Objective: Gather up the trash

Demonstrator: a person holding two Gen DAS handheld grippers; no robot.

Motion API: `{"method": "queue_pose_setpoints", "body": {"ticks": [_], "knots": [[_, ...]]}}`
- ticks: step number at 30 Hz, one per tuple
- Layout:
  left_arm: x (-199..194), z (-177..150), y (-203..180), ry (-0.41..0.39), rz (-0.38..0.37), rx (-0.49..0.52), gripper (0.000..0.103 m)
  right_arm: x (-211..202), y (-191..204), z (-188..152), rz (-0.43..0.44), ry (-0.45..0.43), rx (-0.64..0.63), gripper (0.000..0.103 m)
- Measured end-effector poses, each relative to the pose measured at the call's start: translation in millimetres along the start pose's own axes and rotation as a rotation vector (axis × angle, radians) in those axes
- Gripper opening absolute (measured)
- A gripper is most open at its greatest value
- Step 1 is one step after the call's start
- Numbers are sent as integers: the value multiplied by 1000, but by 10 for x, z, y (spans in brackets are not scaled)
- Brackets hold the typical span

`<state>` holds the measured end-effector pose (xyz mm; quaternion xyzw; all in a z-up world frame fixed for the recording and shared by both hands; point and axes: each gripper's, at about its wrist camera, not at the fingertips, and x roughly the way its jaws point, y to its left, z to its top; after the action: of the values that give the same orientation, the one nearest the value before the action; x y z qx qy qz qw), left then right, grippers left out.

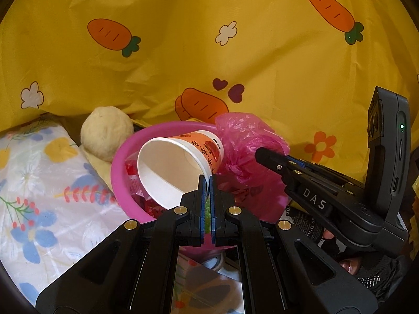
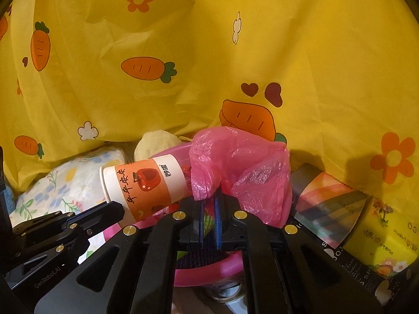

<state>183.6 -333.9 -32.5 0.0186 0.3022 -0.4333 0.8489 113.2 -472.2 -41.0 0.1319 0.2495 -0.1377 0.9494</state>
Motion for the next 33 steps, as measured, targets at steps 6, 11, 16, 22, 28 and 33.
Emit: {"method": "queue_pose_setpoints", "body": {"ticks": [6, 11, 16, 22, 28, 33], "knots": [[55, -31, 29, 18, -16, -3, 16, 38, -20, -29, -11, 15, -7, 32], [-75, -49, 129, -19, 7, -19, 60, -49, -49, -50, -31, -14, -18, 56], [-265, -59, 288, -71, 68, -72, 80, -194, -109, -50, -45, -61, 2, 71], [-563, -138, 286, -145, 222, -40, 95, -358, 3, -109, -88, -112, -25, 89], [-882, -270, 297, -171, 405, -34, 97, -463, 261, -226, -116, -125, -78, 97], [-1160, -406, 357, -193, 480, -66, 97, -552, 459, -313, -137, -128, -102, 97]]}}
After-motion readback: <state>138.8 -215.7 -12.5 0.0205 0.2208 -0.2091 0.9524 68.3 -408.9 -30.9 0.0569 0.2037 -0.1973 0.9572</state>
